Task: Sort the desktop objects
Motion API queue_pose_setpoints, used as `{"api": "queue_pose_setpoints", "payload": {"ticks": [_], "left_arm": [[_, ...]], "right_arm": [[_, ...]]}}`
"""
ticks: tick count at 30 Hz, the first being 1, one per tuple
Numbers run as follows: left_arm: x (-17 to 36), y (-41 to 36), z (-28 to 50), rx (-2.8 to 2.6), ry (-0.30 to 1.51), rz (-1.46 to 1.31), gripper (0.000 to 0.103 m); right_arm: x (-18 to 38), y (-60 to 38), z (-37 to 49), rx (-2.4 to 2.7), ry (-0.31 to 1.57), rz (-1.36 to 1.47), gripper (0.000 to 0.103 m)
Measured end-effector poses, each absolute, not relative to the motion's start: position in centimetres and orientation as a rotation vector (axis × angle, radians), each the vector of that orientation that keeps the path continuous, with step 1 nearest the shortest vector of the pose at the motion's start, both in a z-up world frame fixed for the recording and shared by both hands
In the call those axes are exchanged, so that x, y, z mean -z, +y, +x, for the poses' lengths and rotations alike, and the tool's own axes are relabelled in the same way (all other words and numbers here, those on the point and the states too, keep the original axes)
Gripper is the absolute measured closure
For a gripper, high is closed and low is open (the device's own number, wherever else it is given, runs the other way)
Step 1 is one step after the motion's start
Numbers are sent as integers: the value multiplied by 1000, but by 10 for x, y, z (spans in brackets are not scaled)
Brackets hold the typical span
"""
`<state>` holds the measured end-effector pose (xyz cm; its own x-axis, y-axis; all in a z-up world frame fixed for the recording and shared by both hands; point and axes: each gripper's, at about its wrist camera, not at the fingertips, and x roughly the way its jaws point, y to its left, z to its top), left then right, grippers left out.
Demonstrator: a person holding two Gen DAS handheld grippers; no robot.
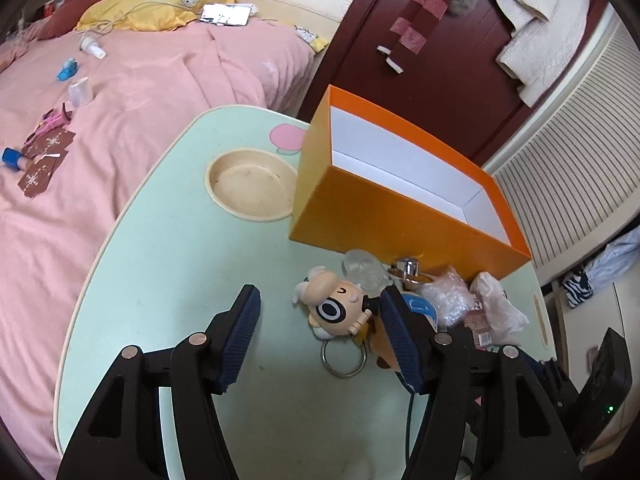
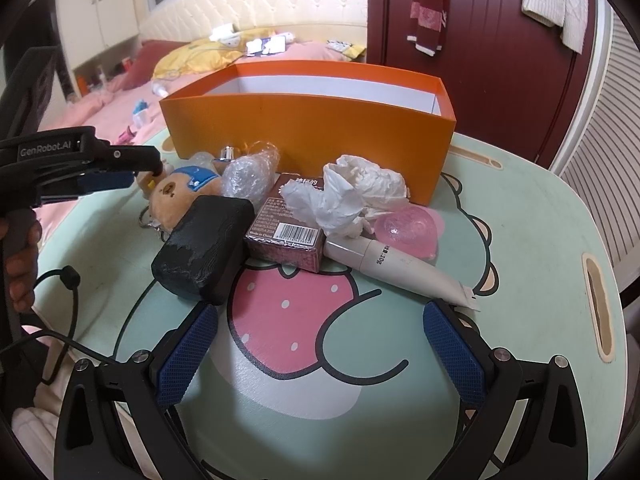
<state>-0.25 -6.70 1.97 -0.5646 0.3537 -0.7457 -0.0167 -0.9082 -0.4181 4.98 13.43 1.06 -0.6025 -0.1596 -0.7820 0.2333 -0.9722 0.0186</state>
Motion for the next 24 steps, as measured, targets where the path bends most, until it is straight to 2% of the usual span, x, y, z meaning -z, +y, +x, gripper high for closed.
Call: {"api": "queue_pose_setpoints", "payload": {"ticks": [14,20,24], "left_arm": [[-15,-85,-12,-2617,-649,-1332,39],[-20,-72,-8,-2672,-480,-1298,39],[-20,-63,-9,-2656,-453,-1291,39]], "right_arm": [[-10,135,52,2629,130,1267,0],[-10,135,52,2629,130,1266,0],[-10,134,51,2628,131,1266,0]]}}
